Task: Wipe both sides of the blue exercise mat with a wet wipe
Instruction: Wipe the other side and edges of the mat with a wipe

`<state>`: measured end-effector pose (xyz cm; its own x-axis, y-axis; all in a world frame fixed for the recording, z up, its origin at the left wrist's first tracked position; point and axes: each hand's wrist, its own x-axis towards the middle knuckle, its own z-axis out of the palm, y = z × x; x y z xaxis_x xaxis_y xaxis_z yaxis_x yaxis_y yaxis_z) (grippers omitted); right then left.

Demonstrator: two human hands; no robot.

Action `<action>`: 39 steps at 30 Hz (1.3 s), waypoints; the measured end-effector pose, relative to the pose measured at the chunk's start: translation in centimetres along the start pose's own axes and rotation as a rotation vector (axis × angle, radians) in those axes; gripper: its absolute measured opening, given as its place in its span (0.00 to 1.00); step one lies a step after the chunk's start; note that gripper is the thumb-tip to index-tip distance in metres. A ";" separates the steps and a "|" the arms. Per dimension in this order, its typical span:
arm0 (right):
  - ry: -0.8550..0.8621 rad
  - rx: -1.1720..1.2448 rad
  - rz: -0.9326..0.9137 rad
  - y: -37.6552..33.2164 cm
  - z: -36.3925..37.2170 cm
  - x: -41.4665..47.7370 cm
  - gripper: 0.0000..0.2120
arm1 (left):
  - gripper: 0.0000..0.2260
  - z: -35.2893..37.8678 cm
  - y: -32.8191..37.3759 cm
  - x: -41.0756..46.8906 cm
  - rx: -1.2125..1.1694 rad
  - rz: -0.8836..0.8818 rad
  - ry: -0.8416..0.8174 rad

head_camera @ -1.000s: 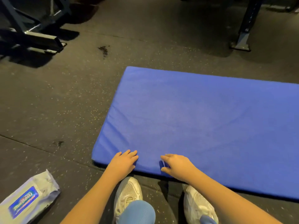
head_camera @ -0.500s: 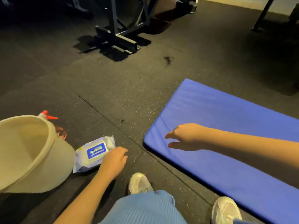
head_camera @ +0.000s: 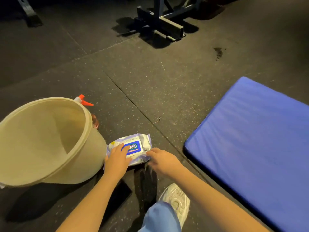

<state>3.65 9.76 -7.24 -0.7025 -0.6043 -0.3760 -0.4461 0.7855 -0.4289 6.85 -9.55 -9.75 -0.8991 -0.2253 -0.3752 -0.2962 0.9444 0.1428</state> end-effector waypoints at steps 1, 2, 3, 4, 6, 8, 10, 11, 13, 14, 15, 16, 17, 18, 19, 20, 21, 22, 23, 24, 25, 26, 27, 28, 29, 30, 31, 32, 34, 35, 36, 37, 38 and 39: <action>0.002 0.020 0.004 -0.1 0.8 0.5 0.20 | 0.25 0.1 -0.1 0.0 0.019 0.014 0.025; 0.006 0.036 0.013 -0.1 1.4 0.8 0.22 | 0.25 0.2 -0.2 0.1 0.061 0.026 0.054; 0.015 0.055 0.023 0.0 1.9 1.2 0.23 | 0.25 0.4 -0.3 0.3 0.096 0.027 0.084; 0.028 0.081 0.032 0.0 2.1 1.4 0.24 | 0.25 0.5 -0.3 0.6 0.123 0.031 0.107; 0.064 0.143 0.039 0.0 2.4 2.1 0.24 | 0.26 0.2 -0.2 1.0 0.215 0.061 0.120; 0.094 0.177 0.036 -0.2 2.6 2.9 0.21 | 0.27 0.4 -0.1 1.6 0.347 0.118 0.096; 0.127 0.192 0.029 -0.4 3.0 3.6 0.18 | 0.28 0.6 -0.3 1.6 0.419 0.173 0.046; 0.159 0.197 0.027 -0.4 3.3 3.9 0.16 | 0.28 0.5 -0.2 1.4 0.438 0.192 0.056; 0.246 0.197 0.015 -0.1 3.8 4.1 0.13 | 0.20 -0.2 -0.2 1.1 0.400 0.213 0.133; 0.286 0.193 0.007 0.2 4.0 4.2 0.11 | 0.14 -0.4 -0.4 1.3 0.329 0.209 0.203; 0.324 0.186 0.000 0.6 4.1 4.2 0.10 | 0.09 -0.8 -0.4 1.6 0.208 0.179 0.192; 0.353 0.173 -0.002 0.9 4.3 4.1 0.09 | 0.10 -1.1 -0.3 1.8 0.105 0.148 0.163; 0.382 0.157 0.001 1.2 4.4 4.1 0.09 | 0.12 -1.0 -0.3 2.2 0.060 0.158 0.141; 0.405 0.141 0.019 1.5 4.4 4.1 0.09 | 0.13 -0.9 -0.2 2.7 0.045 0.170 0.170; 0.433 0.124 0.047 1.7 4.4 4.1 0.10 | 0.14 -0.9 -0.2 3.0 0.034 0.172 0.190; 0.461 0.096 0.073 1.8 4.1 4.1 0.10 | 0.14 -1.0 0.0 3.2 0.001 0.156 0.194; 0.492 0.052 0.080 1.8 3.8 4.2 0.09 | 0.14 -0.9 -0.2 3.5 -0.055 0.143 0.195; 0.504 0.007 0.066 1.7 3.5 4.4 0.08 | 0.13 -0.8 -0.3 3.9 -0.084 0.124 0.191; 0.496 -0.035 0.036 1.5 3.3 4.6 0.08 | 0.13 -0.9 -0.4 4.2 -0.092 0.110 0.215; 0.505 -0.071 0.006 1.3 3.3 4.9 0.08 | 0.16 -0.8 -0.5 4.4 -0.053 0.134 0.282; 0.515 -0.080 -0.019 1.2 3.4 5.2 0.08 | 0.21 -0.8 -0.3 4.5 0.029 0.213 0.355; 0.517 -0.056 -0.043 1.2 3.7 5.3 0.08 | 0.23 -0.5 -0.2 4.5 0.091 0.335 0.416; 0.522 0.006 -0.065 1.3 4.0 5.4 0.07 | 0.23 -0.3 0.0 4.3 0.155 0.487 0.426; 0.527 0.079 -0.078 1.6 4.2 5.4 0.04 | 0.21 0.2 0.1 4.1 0.227 0.646 0.410; 0.535 0.139 -0.082 1.8 4.4 5.4 0.01 | 0.19 0.4 0.0 3.9 0.280 0.750 0.395; 0.540 0.172 -0.083 2.1 4.4 5.5 0.03 | 0.17 0.5 -0.2 3.9 0.307 0.785 0.382; 0.534 0.181 -0.086 2.3 4.4 5.7 0.04 | 0.16 0.6 -0.4 3.9 0.309 0.770 0.363; 0.527 0.187 -0.086 2.5 4.4 5.8 0.04 | 0.13 0.6 -0.6 4.0 0.301 0.745 0.360; 0.510 0.203 -0.066 2.5 4.4 6.1 0.02 | 0.08 0.4 -0.5 3.9 0.268 0.708 0.335; 0.506 0.212 -0.054 2.5 4.4 6.2 0.02 | 0.07 0.3 -0.3 4.0 0.238 0.700 0.309; 0.498 0.220 -0.045 2.5 4.5 6.2 0.02 | 0.06 0.1 -0.2 4.3 0.202 0.699 0.281; 0.488 0.218 -0.040 2.5 4.5 6.1 0.03 | 0.06 -0.1 -0.1 4.4 0.161 0.694 0.252; 0.478 0.211 -0.037 2.4 4.4 6.1 0.03 | 0.06 -0.3 -0.1 4.6 0.109 0.680 0.231; 0.469 0.199 -0.039 2.3 4.2 6.0 0.04 | 0.05 -0.4 -0.2 4.6 0.053 0.654 0.213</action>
<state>0.74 7.41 -13.98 -0.8809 -0.4721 0.0327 -0.3949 0.6953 -0.6006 2.63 -10.92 -11.14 -0.9331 0.3576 -0.0387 0.3398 0.9116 0.2312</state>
